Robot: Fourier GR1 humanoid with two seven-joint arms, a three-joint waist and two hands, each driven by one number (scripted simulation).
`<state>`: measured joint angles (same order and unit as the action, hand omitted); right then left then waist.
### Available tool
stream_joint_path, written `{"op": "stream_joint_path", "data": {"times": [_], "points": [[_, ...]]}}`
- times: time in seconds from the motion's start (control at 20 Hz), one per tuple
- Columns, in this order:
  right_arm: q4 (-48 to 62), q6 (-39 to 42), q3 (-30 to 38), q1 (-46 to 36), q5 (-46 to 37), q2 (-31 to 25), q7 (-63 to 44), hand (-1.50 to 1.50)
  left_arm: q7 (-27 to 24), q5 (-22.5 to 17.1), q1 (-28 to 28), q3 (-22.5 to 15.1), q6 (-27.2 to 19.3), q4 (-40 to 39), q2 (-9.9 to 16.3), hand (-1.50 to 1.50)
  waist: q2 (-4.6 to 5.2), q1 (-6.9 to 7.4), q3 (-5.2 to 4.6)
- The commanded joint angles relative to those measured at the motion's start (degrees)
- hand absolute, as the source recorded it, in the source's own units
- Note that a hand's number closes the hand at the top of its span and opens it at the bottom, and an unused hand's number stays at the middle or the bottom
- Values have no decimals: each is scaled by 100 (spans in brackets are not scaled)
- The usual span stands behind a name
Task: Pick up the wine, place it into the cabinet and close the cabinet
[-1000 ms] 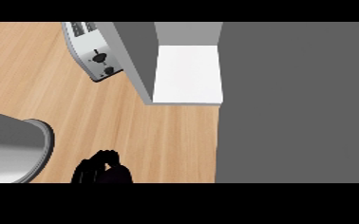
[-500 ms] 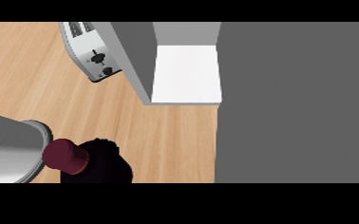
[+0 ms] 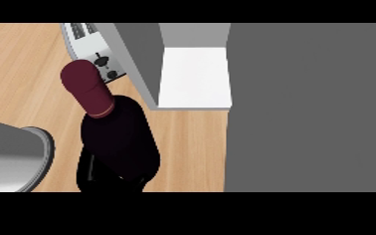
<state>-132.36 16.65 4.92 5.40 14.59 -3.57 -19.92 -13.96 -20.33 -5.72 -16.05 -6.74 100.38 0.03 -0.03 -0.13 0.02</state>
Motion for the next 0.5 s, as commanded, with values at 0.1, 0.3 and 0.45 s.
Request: {"op": "stream_joint_path", "data": {"times": [0.1,0.3,0.45], "points": [[35,102,265,17,275,-140,-43,-150,475,23,1195,-149,-952,-224,-3,150,2,-18,-1],[-159,-112,-188,-112,-31,34,-330,-150,68,151,1971,-156,-1336,-1133,-3,150,5,-29,-3],[-20,141,166,107,192,-52,71,-150,-30,348,2255,-209,-1431,-1599,-3,150,5,-43,-1]]}}
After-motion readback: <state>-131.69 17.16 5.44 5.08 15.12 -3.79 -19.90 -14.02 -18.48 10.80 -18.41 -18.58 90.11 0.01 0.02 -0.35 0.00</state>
